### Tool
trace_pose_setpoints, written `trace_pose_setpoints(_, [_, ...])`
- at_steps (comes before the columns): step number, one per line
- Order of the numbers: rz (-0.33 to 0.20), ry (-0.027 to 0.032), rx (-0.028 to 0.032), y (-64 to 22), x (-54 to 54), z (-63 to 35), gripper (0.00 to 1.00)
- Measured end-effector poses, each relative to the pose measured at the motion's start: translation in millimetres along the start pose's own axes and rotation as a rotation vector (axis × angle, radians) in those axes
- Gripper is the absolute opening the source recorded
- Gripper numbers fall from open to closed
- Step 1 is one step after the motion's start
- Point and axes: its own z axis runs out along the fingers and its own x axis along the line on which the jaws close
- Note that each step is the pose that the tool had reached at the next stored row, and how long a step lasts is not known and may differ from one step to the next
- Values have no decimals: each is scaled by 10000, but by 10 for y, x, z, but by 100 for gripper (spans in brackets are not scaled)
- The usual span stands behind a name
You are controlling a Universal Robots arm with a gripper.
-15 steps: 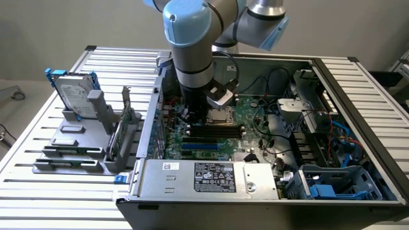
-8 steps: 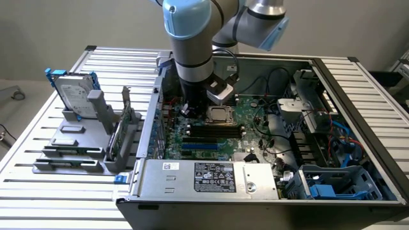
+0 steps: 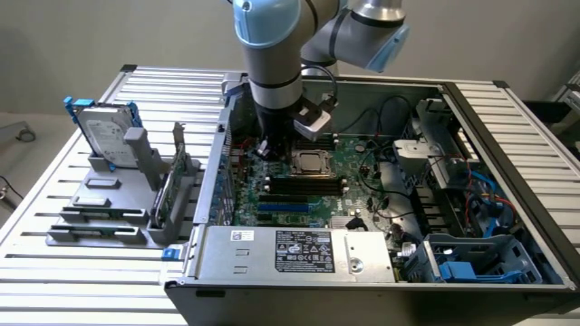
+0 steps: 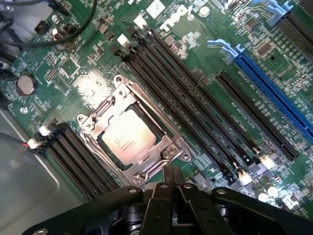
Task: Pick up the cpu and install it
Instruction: 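Install the first cpu locking lever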
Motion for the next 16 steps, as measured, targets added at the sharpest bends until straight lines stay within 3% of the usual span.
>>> trace_pose_setpoints(7, [-829,-96,99,-23,25,-30,11])
trace_pose_setpoints(16, [-1956,-245,204,-42,73,-208,11])
